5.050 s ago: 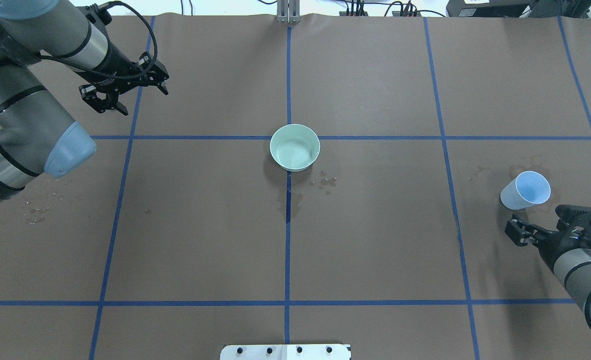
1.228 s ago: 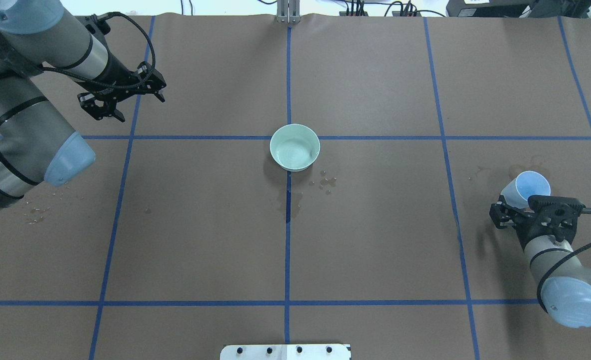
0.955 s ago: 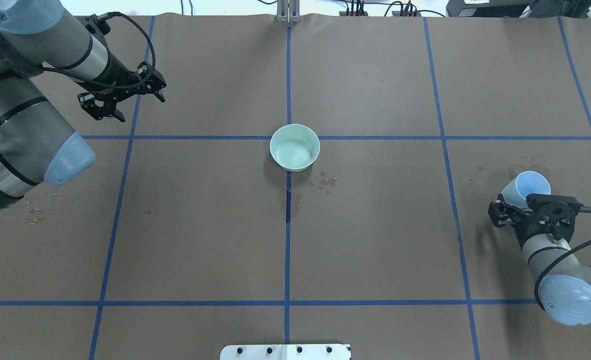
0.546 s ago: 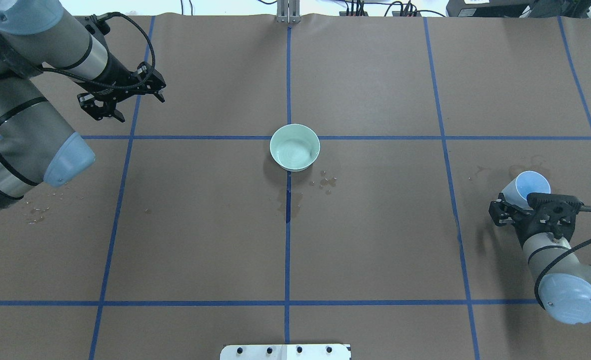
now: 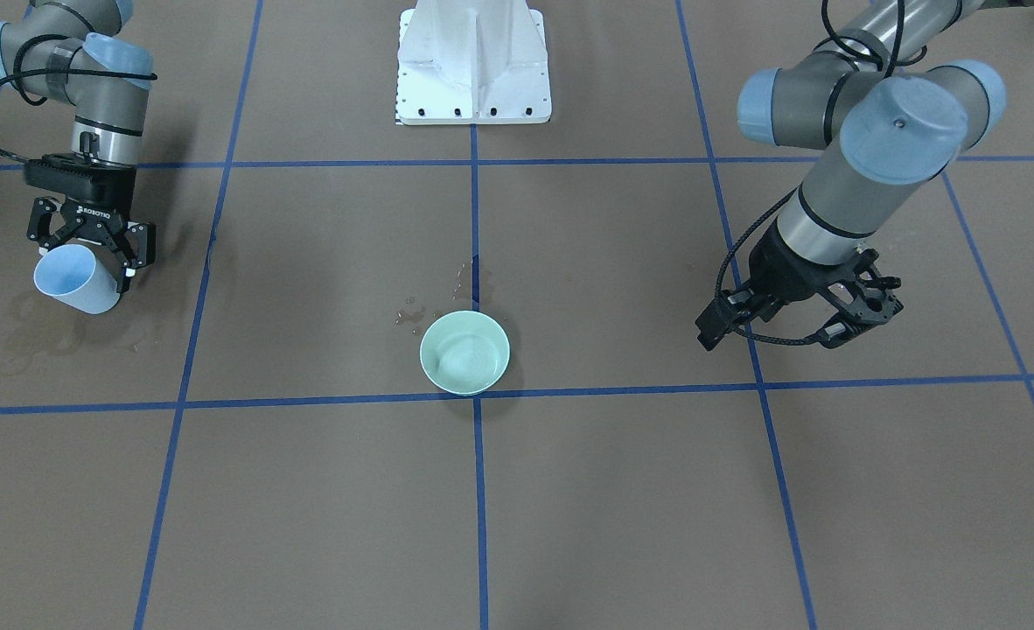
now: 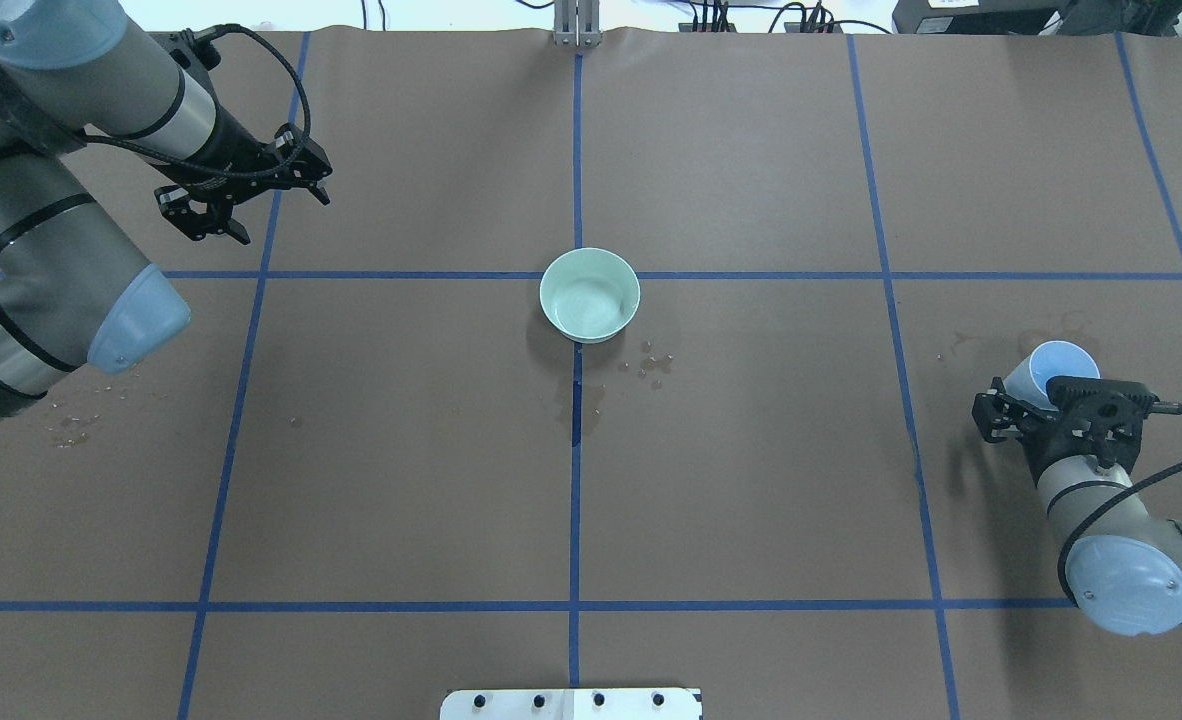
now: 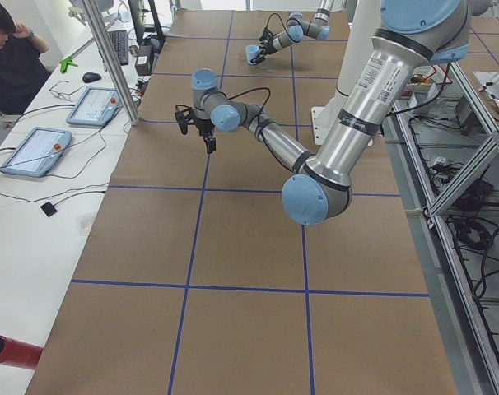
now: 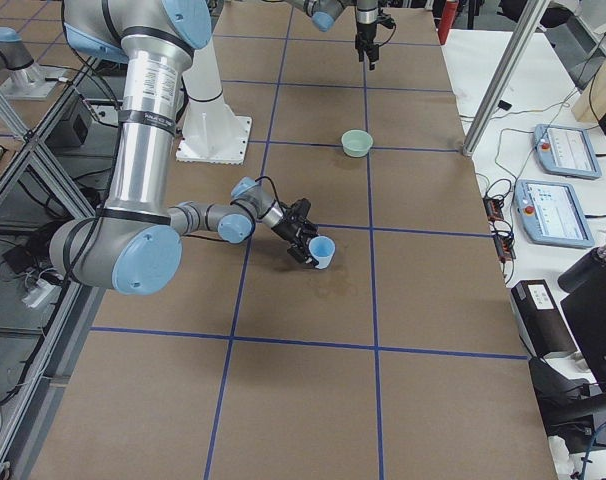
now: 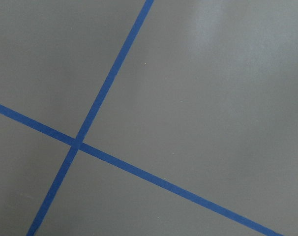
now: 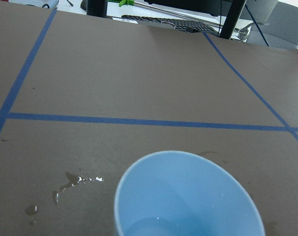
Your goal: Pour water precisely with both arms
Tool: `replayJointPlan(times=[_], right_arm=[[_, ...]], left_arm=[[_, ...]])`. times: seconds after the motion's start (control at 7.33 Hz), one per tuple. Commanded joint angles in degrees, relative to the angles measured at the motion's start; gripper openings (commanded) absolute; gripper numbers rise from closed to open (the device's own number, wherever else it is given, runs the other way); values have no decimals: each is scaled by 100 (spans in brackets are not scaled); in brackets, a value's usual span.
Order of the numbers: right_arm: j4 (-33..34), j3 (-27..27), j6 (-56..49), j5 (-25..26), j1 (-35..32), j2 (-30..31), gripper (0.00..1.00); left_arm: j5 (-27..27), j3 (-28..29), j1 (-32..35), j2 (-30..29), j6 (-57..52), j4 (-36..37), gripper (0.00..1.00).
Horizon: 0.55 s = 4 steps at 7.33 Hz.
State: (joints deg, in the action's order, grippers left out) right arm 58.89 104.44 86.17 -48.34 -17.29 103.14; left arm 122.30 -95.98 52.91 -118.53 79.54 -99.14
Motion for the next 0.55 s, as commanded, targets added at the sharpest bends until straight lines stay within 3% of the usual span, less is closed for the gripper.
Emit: replayJointPlan(times=[0.0, 0.41], right_arm=[[-9, -170, -30, -9, -73, -180, 98], [-9, -170, -48, -9, -99, -162, 97]], left_arm=[[5, 0, 0, -3, 0, 0, 100], [-4, -26, 0, -21, 9, 0, 100]])
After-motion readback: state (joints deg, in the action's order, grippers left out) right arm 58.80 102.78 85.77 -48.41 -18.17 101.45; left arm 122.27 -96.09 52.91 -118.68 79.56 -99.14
